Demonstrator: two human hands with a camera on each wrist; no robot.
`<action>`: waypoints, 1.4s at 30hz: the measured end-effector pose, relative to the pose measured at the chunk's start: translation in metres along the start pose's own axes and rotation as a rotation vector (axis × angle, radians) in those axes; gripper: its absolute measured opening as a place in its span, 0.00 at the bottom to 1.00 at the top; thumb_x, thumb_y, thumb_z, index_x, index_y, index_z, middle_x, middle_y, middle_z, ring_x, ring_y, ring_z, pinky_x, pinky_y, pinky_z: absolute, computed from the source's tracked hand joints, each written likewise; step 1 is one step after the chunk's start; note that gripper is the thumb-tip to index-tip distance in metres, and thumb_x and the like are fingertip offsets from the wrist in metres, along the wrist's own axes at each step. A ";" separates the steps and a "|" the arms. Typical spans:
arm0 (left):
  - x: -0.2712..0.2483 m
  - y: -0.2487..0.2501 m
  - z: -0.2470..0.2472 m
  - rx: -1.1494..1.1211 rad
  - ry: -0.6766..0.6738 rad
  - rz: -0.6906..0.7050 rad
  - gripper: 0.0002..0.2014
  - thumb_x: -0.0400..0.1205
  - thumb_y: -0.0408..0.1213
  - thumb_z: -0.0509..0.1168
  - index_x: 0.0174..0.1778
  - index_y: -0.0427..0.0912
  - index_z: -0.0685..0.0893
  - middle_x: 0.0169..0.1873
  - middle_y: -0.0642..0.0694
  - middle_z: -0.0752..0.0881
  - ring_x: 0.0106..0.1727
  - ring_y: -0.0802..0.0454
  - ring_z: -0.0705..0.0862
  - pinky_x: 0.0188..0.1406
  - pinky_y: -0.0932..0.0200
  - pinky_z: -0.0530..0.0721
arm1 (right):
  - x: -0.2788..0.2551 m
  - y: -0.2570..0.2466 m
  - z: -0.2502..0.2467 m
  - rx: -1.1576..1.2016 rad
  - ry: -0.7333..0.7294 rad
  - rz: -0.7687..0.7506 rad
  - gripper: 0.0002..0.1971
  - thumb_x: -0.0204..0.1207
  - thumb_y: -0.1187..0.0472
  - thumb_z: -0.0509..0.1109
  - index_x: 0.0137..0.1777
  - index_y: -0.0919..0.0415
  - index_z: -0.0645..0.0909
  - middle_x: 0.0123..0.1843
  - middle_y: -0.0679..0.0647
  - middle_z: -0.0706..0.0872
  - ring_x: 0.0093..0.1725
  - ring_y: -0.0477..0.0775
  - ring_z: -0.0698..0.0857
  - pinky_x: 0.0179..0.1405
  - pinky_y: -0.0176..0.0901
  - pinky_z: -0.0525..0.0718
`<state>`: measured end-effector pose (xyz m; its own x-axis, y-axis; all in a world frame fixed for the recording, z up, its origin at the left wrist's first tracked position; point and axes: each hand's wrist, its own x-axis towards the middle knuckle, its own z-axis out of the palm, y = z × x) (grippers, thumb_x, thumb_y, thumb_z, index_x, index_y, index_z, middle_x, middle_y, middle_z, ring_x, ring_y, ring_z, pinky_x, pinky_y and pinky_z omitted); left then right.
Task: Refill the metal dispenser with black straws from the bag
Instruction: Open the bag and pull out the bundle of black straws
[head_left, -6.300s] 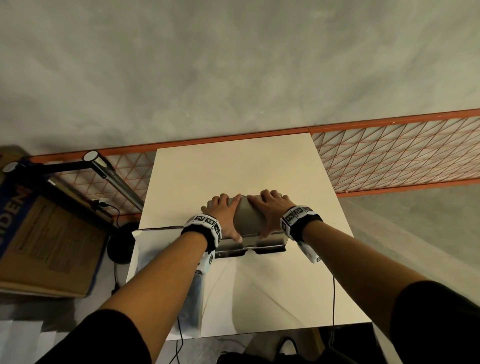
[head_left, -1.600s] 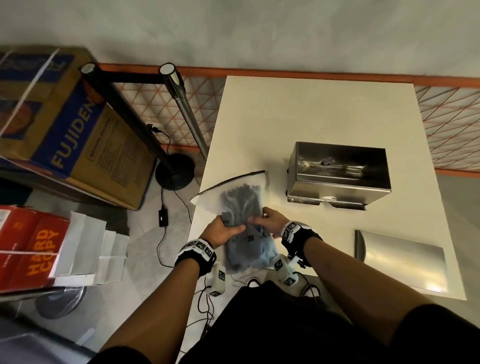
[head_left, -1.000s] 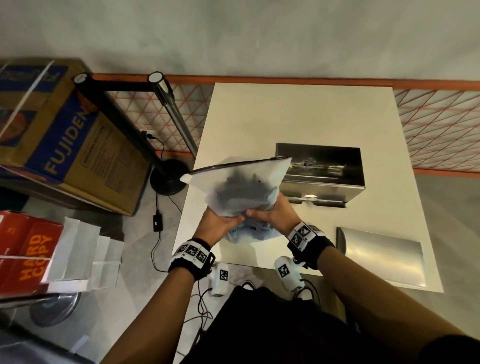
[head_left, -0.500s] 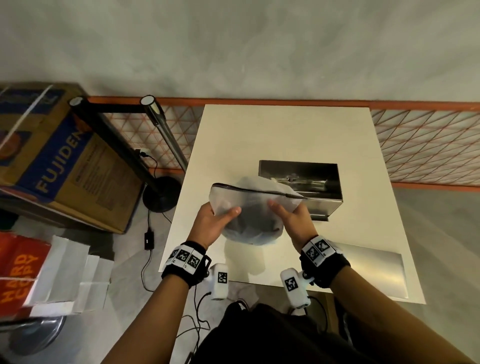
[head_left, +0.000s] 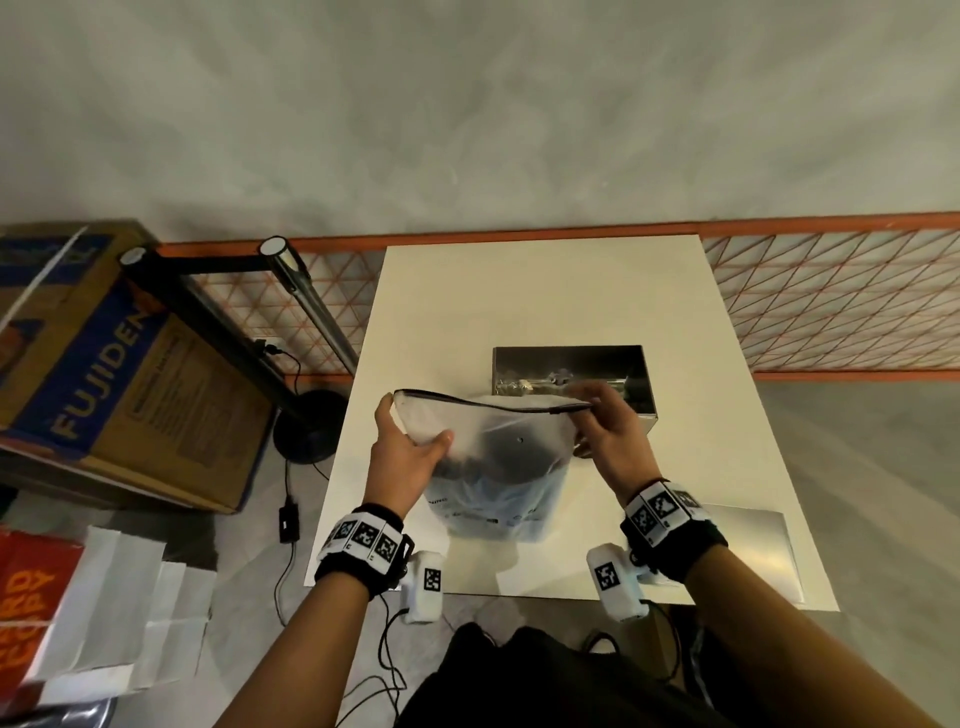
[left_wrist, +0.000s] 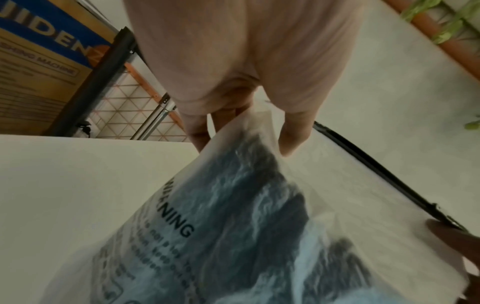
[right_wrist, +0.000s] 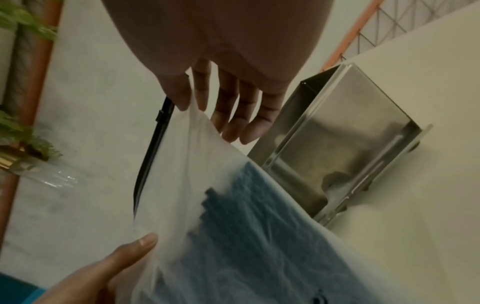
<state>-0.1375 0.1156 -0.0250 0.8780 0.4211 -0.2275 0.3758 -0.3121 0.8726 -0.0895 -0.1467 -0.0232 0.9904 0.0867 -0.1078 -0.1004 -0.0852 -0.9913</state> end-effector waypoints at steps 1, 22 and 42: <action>0.001 0.000 0.000 0.017 0.001 0.002 0.47 0.78 0.42 0.81 0.87 0.51 0.58 0.55 0.42 0.89 0.57 0.46 0.88 0.64 0.54 0.84 | 0.000 0.000 -0.002 -0.032 -0.007 -0.025 0.12 0.82 0.62 0.68 0.59 0.43 0.82 0.50 0.53 0.89 0.39 0.52 0.85 0.33 0.43 0.84; -0.011 0.065 0.044 0.576 -0.127 0.811 0.16 0.87 0.42 0.67 0.70 0.44 0.84 0.66 0.46 0.85 0.68 0.48 0.78 0.83 0.43 0.68 | 0.014 -0.023 -0.017 -0.404 -0.198 -0.260 0.08 0.84 0.60 0.67 0.55 0.60 0.87 0.36 0.41 0.85 0.35 0.40 0.83 0.35 0.34 0.80; 0.009 0.085 0.067 0.592 -0.199 1.004 0.16 0.89 0.49 0.59 0.54 0.47 0.90 0.43 0.53 0.86 0.43 0.50 0.83 0.37 0.48 0.85 | 0.021 -0.042 -0.049 -0.919 -0.130 -0.529 0.09 0.81 0.48 0.60 0.46 0.49 0.79 0.38 0.44 0.83 0.34 0.57 0.79 0.28 0.50 0.80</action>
<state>-0.0778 0.0352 0.0182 0.8696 -0.3616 0.3363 -0.4758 -0.7958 0.3746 -0.0600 -0.1900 0.0197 0.8639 0.4324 0.2584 0.5032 -0.7165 -0.4832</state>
